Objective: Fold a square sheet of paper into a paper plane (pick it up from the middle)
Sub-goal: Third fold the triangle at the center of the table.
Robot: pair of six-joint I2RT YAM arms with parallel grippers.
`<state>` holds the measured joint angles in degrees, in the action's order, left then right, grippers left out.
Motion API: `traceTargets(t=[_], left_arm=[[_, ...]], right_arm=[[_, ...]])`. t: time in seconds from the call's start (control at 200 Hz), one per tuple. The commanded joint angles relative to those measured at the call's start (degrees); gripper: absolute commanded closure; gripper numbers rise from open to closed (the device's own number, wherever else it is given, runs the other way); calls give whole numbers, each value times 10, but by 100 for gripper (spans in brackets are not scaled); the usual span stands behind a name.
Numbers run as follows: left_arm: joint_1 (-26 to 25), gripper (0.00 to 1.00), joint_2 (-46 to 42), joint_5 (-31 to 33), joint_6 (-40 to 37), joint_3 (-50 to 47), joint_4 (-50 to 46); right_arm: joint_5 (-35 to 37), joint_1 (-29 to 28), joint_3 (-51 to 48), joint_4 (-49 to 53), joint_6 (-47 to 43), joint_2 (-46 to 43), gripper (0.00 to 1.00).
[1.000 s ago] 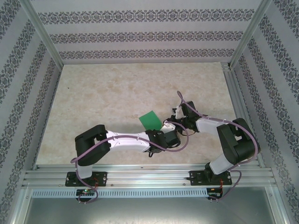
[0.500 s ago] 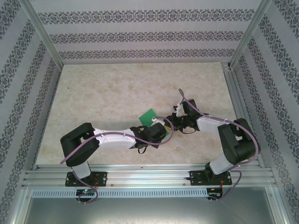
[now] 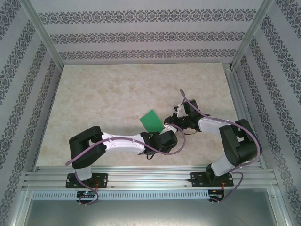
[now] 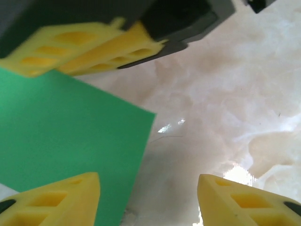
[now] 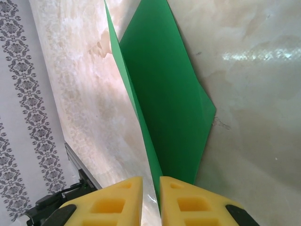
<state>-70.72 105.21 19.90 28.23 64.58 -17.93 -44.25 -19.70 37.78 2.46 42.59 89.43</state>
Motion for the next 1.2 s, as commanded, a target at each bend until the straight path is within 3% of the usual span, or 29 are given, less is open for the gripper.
traceTargets(t=[0.0, 0.17, 0.36, 0.545, 0.684, 0.979, 1.194], left_arm=[[-18, 39, 34, 76, -14, 48, -64], [-22, 37, 61, 149, 20, 87, -125], [-22, 37, 61, 188, 25, 91, -132], [-21, 55, 65, 197, 20, 105, -134], [-21, 74, 56, 188, 20, 100, -121], [-7, 97, 20, 143, 34, 58, -79], [43, 100, -47, 18, 47, -52, 60]], right_arm=[[-16, 5, 12, -14, 4, -1, 83], [-16, 5, 10, -13, 4, -2, 83], [-19, 5, 12, -13, 2, 1, 82], [-18, 5, 17, -6, -1, 4, 82], [-17, 5, 17, -5, -2, 4, 82], [-8, 7, 28, 11, -8, 1, 79], [21, 16, 41, 59, -29, -17, 69]])
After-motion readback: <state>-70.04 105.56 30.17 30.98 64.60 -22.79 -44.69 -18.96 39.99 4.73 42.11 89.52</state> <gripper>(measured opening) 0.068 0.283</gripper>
